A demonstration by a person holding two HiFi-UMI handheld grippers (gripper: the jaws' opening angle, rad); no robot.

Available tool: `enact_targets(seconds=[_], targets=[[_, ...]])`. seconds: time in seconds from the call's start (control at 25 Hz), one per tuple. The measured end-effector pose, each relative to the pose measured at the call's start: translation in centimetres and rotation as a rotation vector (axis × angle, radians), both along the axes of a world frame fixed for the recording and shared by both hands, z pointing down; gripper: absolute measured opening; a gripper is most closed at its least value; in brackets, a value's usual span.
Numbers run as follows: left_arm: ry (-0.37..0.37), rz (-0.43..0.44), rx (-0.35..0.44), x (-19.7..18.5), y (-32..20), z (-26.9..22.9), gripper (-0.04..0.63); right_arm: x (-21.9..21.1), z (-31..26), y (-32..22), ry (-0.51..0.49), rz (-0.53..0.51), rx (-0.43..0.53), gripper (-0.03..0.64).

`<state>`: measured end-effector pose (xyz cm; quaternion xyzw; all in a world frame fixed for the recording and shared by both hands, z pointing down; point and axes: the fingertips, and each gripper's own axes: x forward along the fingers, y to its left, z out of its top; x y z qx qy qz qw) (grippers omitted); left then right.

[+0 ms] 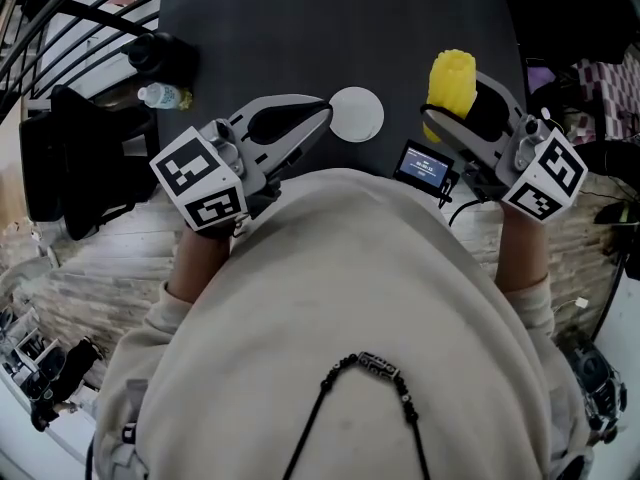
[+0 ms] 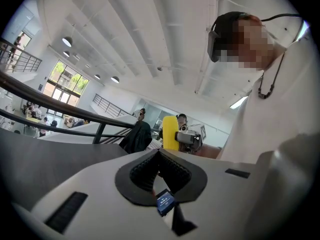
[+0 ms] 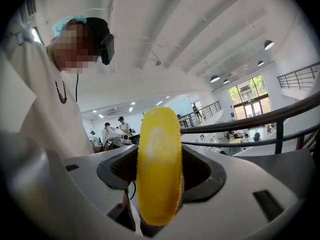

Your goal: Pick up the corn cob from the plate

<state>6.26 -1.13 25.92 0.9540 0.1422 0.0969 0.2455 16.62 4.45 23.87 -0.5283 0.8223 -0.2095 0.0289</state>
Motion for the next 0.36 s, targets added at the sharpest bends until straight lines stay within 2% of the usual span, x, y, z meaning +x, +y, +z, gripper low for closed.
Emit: enact_targets(seconds=[0.36], targets=[[0.012, -0.01, -0.013, -3.6, -1.7, -0.2, 0.006, -3.7, -0.5, -2.0, 0.011, -0.005, -0.007, 0.267]])
